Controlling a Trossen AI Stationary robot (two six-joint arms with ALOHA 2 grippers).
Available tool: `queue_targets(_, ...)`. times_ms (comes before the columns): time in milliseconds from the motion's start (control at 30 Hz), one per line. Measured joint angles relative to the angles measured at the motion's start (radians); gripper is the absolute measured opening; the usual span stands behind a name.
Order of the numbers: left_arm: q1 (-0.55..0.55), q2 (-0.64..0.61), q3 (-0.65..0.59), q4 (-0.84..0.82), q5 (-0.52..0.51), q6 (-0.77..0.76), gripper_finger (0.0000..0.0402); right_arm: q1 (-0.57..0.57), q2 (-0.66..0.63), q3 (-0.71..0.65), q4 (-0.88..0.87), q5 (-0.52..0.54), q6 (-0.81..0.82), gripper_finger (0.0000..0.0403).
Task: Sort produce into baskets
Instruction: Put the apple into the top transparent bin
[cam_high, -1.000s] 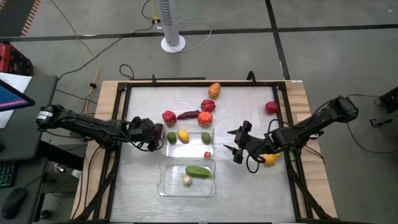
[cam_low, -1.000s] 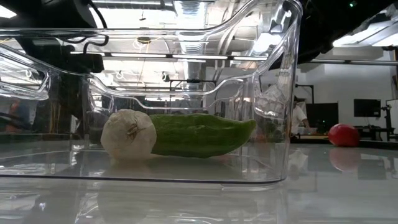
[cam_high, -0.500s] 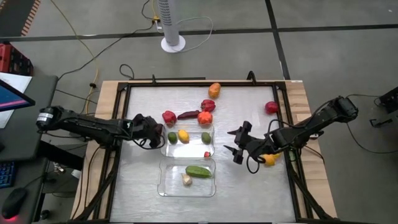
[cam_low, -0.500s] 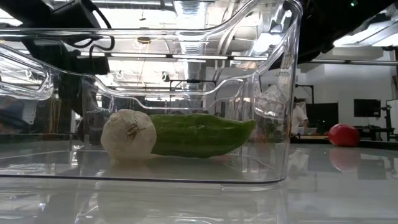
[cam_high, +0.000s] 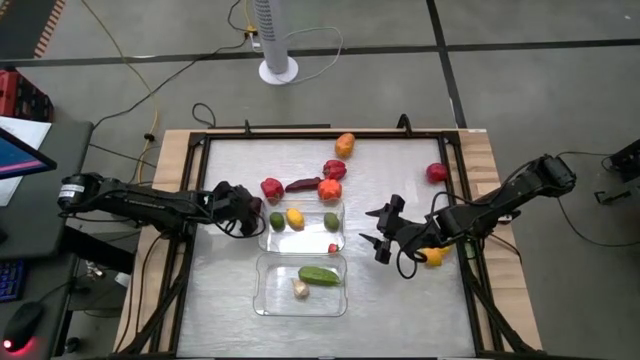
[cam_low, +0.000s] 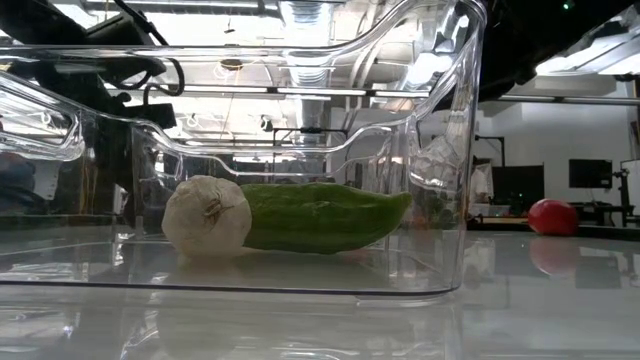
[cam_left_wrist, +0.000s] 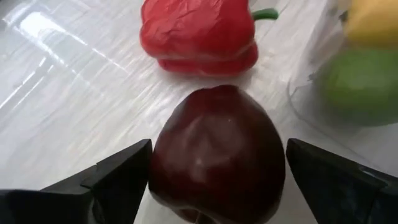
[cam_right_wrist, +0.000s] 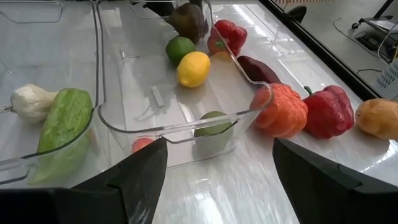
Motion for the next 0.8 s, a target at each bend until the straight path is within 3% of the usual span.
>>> queue_targets(267,0.000,-0.001,0.000,0.012,0.044,-0.008,0.0263,0.000,0.000,0.000,0.000,0.000,-0.002,0.0317)
queue_targets(467,0.000,-0.008,0.015,-0.032,0.042,-0.004,0.0257,0.000,0.000,0.000,0.000,0.000,-0.002,0.0317)
queue_targets(700,0.000,-0.051,0.168,-0.305,-0.196,-0.033,0.0264,0.000,0.000,0.000,0.000,-0.001,-0.001,0.0317)
queue_targets(800,-0.012,-0.072,0.245,-0.337,-0.240,-0.025,0.0264,0.000,0.000,0.000,0.000,-0.001,-0.001,0.0317)
